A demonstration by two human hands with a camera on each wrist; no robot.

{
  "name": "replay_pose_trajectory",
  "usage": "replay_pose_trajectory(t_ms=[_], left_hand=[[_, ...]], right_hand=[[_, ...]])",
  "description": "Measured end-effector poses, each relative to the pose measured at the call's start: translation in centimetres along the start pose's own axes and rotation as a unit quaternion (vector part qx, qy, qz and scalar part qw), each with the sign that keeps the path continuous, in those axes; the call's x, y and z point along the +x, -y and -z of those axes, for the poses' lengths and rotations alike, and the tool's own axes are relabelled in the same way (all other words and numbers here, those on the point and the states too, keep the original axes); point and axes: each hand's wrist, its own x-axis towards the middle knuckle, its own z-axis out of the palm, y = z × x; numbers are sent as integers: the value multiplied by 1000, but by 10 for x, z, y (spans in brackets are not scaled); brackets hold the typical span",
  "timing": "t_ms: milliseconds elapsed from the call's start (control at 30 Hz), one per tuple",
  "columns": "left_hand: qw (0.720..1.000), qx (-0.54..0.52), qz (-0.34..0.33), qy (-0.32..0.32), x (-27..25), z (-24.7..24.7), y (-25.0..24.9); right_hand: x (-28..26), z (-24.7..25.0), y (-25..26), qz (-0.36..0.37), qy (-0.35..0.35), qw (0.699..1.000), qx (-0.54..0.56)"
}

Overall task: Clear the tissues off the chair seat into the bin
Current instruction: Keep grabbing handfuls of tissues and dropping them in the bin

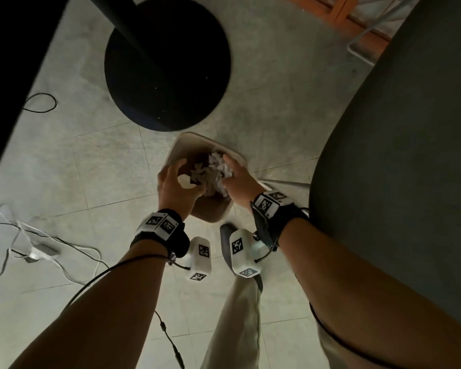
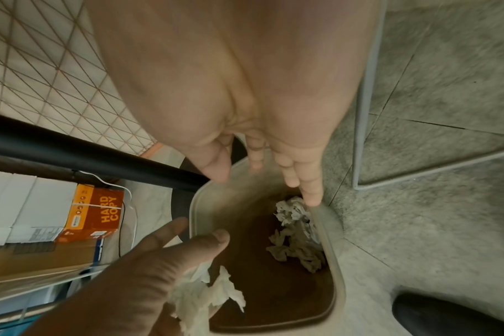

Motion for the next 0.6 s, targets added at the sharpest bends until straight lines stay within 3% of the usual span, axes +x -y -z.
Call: replay_pose_trajectory(t_ms=[200,433,600], left_hand=[[999,28,-27,-2,-16,12,-20],[995,90,-28,40,-37,26,-53],[988,65,-101,93,-95,21,-102]], right_hand=[[-37,9,2,13,4,999,46],[-88,39,3,24,-20,992,121],[-151,74,7,15,-57,982,178]])
